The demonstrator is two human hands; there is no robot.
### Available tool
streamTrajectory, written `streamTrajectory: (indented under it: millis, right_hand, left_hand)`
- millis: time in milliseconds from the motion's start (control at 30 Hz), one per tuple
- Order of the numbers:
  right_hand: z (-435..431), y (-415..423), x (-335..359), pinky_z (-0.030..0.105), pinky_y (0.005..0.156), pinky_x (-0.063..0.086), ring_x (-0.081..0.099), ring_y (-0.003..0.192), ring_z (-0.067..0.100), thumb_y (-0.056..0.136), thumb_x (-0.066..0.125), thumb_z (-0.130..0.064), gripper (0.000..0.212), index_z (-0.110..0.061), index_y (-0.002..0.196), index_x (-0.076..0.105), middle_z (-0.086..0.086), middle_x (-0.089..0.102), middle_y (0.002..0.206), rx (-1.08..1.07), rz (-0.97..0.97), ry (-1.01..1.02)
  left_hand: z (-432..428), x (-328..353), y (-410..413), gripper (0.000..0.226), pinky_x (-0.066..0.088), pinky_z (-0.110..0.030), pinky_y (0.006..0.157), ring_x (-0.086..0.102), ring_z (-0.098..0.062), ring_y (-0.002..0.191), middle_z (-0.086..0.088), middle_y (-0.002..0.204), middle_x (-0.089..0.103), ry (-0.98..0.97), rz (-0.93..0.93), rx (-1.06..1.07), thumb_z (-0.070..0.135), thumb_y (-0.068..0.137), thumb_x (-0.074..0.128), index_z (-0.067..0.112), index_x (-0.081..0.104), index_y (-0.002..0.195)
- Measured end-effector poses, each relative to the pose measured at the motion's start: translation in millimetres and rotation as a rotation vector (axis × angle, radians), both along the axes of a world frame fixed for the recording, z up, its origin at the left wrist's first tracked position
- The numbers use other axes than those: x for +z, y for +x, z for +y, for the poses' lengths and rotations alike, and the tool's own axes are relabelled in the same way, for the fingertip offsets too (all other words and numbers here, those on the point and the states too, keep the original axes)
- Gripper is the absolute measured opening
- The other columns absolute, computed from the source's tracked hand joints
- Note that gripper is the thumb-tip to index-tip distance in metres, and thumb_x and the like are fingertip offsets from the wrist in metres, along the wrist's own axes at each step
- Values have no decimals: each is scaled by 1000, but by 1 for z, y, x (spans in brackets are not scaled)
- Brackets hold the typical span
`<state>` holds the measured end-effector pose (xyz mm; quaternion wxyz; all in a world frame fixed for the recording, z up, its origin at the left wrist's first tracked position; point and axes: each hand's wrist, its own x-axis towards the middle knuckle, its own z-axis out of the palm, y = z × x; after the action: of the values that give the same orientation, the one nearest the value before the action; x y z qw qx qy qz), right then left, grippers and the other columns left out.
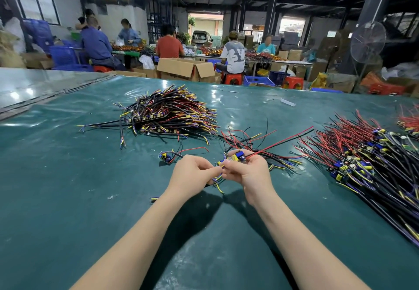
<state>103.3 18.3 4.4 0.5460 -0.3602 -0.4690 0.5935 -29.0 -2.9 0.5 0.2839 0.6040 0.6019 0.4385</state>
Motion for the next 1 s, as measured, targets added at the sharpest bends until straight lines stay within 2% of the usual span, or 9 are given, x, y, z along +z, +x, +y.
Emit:
streamTrajectory:
  millis: [167,267,333,367,500,600,733,867,1000]
  right_hand:
    - [4,7,0,17,42,49,55,37,6,78,59,15,23,-7,83,53,-2,60,48,-114,24,-31]
    - [5,8,2,17,41,48,54,36,8,78,58,16,22,-5,82,53,5,59,52,-160,39,-6]
    - [4,5,3,17,41,48,55,36,9,77,58,18,24,-6,78,53,4,59,51,-161,48,15]
    - [4,4,4,17,41,49,55,37,9,77,58,18,25,-6,78,53,2,59,50,-154,57,17]
    - [4,8,2,20,45,52,56,40,9,80,59,11,22,-10,78,53,7,57,60,-87,33,-1]
    - [7,11,0,21,47,54,56,41,7,81,60,9,22,-11,76,53,8,55,64,-95,-24,11]
    - [15,20,0,21,52,56,60,46,10,79,57,15,25,-8,72,52,9,55,66,-172,108,-48]
    - [21,31,0,21,51,55,62,45,12,80,54,17,24,-5,71,52,2,60,49,-171,232,-87]
    - [18,26,0,22,50,55,62,45,14,79,53,18,24,-5,71,54,1,59,47,-119,251,-3]
  left_hand:
    - [-3,-2,-10,21,32,-12,40,44,-1,40,9,46,57,-122,-52,-104,17,84,64,16,66,63]
    - [-3,-2,-8,28,37,-18,46,47,-7,43,2,45,60,26,223,36,19,81,64,14,66,53]
    - [-2,0,-6,26,40,-25,56,48,-17,51,-9,55,65,98,350,134,21,80,64,10,70,57]
    - [-1,0,-7,25,41,-26,55,49,-17,50,-9,56,65,82,318,127,21,80,65,9,72,60]
    - [-5,3,-18,21,33,-11,40,44,-2,38,6,48,62,-81,-52,-67,13,82,65,15,70,62]
    - [-7,2,-20,20,32,-11,38,46,-1,41,9,52,63,-94,-75,-112,8,84,60,15,69,67]
    - [-6,1,-25,29,35,-16,41,43,-3,38,9,43,55,-144,135,-115,13,84,58,19,62,56]
    - [-2,0,-34,36,35,-17,46,40,-5,36,-2,46,57,30,270,44,23,83,63,23,59,48]
    - [-1,-4,-31,45,30,-16,46,41,-6,37,5,32,41,117,320,177,25,82,67,23,53,39]
